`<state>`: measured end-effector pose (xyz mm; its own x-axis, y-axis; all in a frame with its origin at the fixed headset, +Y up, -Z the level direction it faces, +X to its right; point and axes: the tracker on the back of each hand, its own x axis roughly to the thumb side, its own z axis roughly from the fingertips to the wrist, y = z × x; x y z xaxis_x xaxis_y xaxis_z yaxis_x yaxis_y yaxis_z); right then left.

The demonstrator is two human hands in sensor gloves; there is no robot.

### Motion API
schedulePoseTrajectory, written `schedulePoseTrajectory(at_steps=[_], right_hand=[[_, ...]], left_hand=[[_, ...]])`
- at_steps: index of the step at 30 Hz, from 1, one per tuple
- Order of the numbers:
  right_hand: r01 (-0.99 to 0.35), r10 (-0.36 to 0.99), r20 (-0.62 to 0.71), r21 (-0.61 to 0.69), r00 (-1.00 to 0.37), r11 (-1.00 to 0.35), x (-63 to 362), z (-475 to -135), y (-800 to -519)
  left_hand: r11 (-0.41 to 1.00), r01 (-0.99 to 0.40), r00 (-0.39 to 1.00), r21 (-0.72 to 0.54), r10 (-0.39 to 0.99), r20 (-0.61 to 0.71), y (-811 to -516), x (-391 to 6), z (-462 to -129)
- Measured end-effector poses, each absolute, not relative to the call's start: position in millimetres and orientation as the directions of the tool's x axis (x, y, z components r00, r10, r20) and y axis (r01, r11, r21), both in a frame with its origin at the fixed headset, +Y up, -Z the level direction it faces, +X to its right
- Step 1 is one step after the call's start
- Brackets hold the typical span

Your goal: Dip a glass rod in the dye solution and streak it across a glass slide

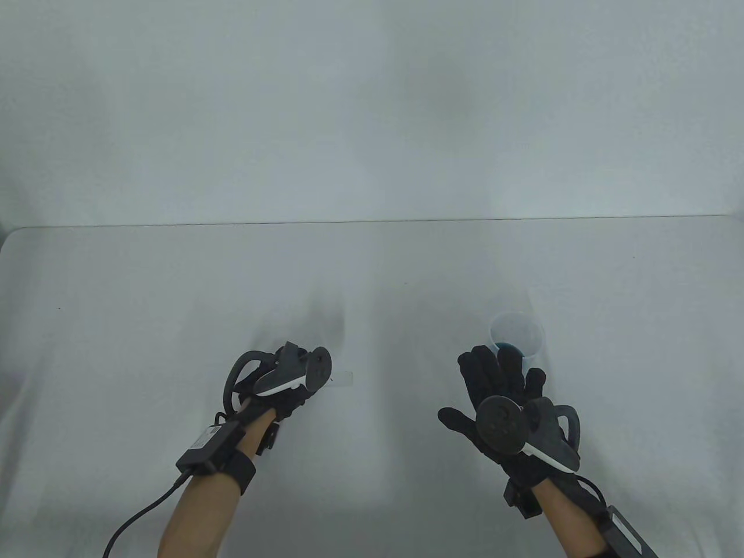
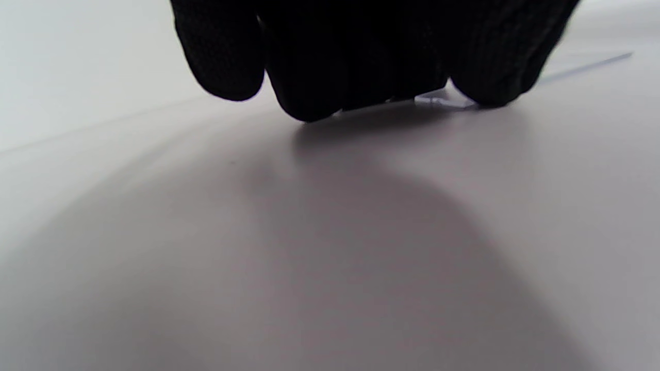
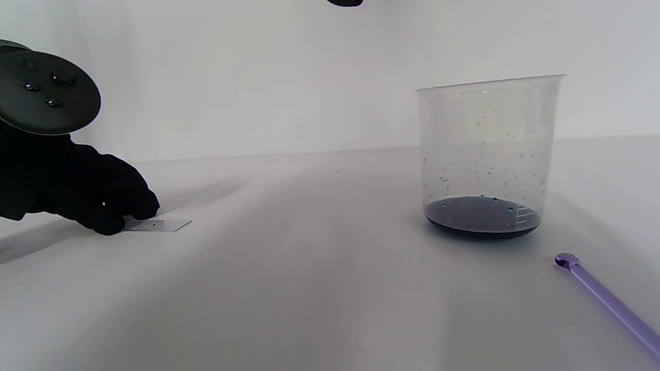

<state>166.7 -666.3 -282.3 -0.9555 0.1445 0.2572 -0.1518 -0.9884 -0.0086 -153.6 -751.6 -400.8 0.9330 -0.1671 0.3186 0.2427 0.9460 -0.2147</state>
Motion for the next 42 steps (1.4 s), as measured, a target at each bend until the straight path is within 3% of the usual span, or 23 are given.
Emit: schedulePoseTrajectory(at_steps=[19, 31, 42], right_hand=[[-0.152, 0.145, 0.249, -0.008, -0.958, -0.988, 167.8, -283.0, -665.5], [-0.151, 0.145, 0.252, -0.005, -0.957, -0.989, 167.4, -282.9, -665.8], [-0.148, 0.144, 0.252, 0.003, -0.957, -0.989, 167.2, -283.0, -666.0]], left_hand=[[0.956, 0.25, 0.841, -0.155, -0.135, 0.524, -753.2, -82.0, -338.4], [0.957, 0.252, 0.801, -0.142, -0.124, 0.586, -753.7, -67.8, -307.3], [0.956, 0.257, 0.796, -0.144, -0.125, 0.593, -754.0, -66.5, -303.8]])
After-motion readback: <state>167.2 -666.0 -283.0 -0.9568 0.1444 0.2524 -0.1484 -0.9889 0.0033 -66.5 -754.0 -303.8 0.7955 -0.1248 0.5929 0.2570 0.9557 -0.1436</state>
